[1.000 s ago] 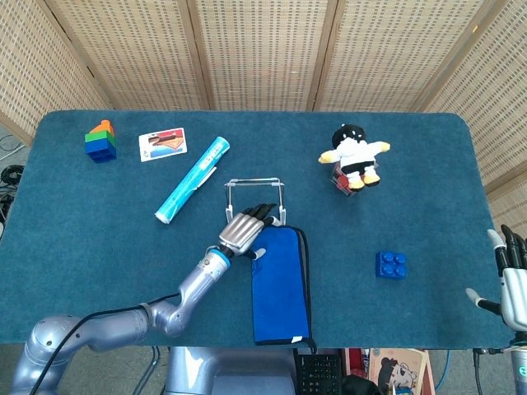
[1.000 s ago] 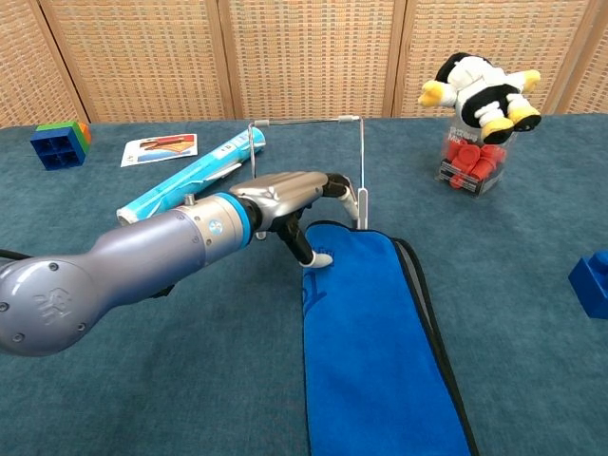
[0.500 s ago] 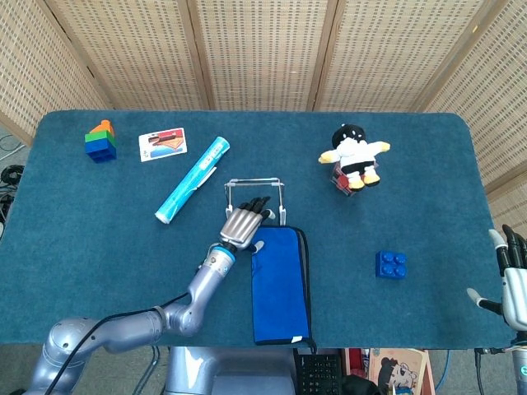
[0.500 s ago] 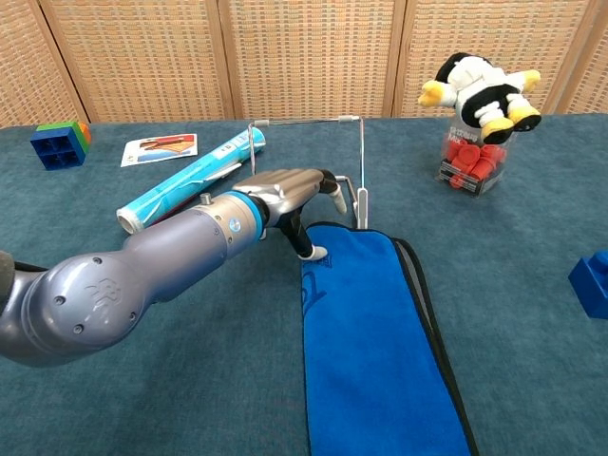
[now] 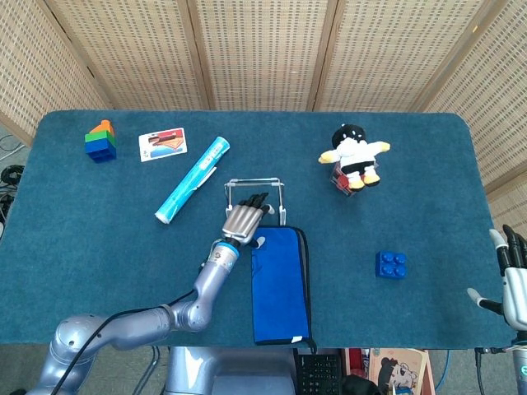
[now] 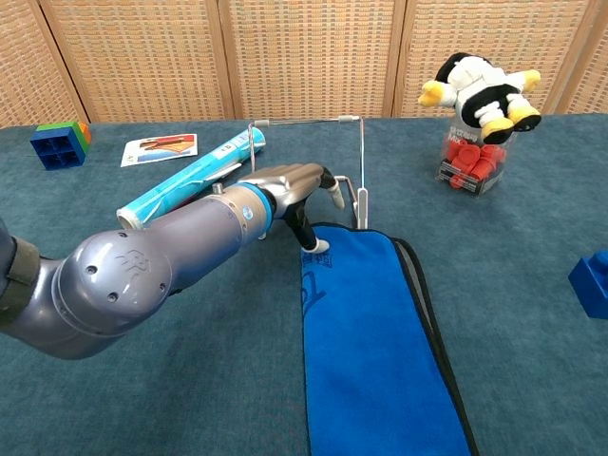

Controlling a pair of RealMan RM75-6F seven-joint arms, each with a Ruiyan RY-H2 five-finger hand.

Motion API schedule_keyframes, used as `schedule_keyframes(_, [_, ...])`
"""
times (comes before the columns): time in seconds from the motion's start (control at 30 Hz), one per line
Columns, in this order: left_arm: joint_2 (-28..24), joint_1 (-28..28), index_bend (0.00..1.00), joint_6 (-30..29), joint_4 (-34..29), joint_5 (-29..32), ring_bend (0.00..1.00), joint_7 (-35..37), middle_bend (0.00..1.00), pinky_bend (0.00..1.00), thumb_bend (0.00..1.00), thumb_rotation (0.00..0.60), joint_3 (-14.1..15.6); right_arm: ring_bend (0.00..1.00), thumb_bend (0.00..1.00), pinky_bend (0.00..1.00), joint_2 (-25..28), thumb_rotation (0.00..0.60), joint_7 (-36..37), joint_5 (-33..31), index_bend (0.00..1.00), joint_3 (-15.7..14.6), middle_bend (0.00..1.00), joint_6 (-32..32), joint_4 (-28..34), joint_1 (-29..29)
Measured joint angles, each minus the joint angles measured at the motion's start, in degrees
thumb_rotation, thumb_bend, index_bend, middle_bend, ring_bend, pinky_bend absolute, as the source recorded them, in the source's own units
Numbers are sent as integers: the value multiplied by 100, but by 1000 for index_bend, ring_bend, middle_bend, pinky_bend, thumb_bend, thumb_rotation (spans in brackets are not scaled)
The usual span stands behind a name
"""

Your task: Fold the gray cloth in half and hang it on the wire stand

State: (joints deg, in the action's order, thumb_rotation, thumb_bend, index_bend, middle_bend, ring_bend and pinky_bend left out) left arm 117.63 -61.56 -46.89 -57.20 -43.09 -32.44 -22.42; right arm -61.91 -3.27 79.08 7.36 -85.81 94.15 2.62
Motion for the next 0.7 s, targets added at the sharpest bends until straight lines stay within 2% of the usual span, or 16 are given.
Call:
schedule_keyframes(0.17, [73, -89, 299, -58, 65, 393, 68, -395, 38, 194, 312, 600, 5, 0, 0, 0, 9, 600, 16, -5, 0, 4, 0, -14, 8, -9])
schedule_keyframes(0.7, [262, -263, 358, -222, 303, 760, 41, -838, 18, 187, 312, 600, -4, 0, 0, 0, 35, 600, 78, 9, 0, 1, 0, -11, 12, -13])
